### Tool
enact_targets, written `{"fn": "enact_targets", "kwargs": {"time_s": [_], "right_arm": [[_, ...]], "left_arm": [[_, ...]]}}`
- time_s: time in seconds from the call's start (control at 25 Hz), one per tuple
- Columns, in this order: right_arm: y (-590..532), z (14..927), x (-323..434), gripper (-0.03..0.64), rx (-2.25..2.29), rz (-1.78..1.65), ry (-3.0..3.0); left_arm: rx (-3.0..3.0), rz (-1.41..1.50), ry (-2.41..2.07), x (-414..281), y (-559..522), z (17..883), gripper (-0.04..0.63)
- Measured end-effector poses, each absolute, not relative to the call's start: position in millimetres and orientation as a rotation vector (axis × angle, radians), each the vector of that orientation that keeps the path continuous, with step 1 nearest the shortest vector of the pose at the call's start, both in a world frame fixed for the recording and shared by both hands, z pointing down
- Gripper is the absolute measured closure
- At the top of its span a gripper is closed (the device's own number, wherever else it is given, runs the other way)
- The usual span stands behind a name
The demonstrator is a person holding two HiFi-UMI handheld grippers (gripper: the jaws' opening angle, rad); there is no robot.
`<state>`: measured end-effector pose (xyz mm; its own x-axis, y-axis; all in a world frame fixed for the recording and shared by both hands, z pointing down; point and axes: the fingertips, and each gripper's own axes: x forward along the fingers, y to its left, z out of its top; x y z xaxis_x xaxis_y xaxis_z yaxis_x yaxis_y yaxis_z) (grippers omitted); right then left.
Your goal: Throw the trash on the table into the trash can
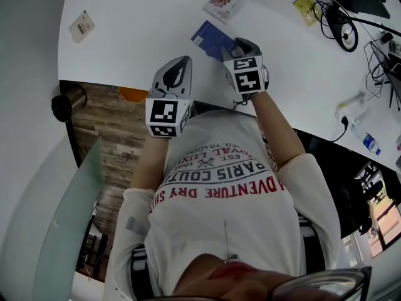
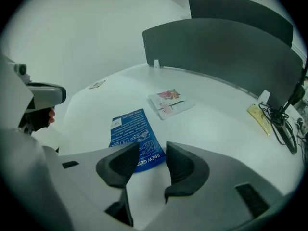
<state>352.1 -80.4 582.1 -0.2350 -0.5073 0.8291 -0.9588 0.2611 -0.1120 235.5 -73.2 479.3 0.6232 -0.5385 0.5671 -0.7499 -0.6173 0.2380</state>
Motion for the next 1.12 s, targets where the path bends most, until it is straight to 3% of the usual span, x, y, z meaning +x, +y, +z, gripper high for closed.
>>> {"fn": "enact_targets", "kwargs": {"time_s": [0.32,0.4,0.68,0.88,1.12], "right_arm": [[-81.8,583.9,359.8,0.520,1.170,0.833,-1.870],[-80.7,582.9,357.0,0.577,1.138,0.843,-1.878],[-73.8,568.4,327.5,0.589,1.113,0.896,-1.956],[-87.2,530.3,260.6,0.589,1.049,0.861,-2.101],[-93.7,507.9,125.8,0.589,0.804,0.784,-2.245]], "left_arm": [[2.393,0.603,-1.026,229.7,-73.1,473.3,0.572],[2.392,0.604,-1.029,226.4,-71.9,471.8,0.572],[2.391,0.590,-1.075,196.6,-62.9,459.0,0.572],[2.317,0.531,-1.217,136.8,-59.7,450.0,0.572],[2.169,0.462,-1.435,29.1,-38.5,446.0,0.572]]}}
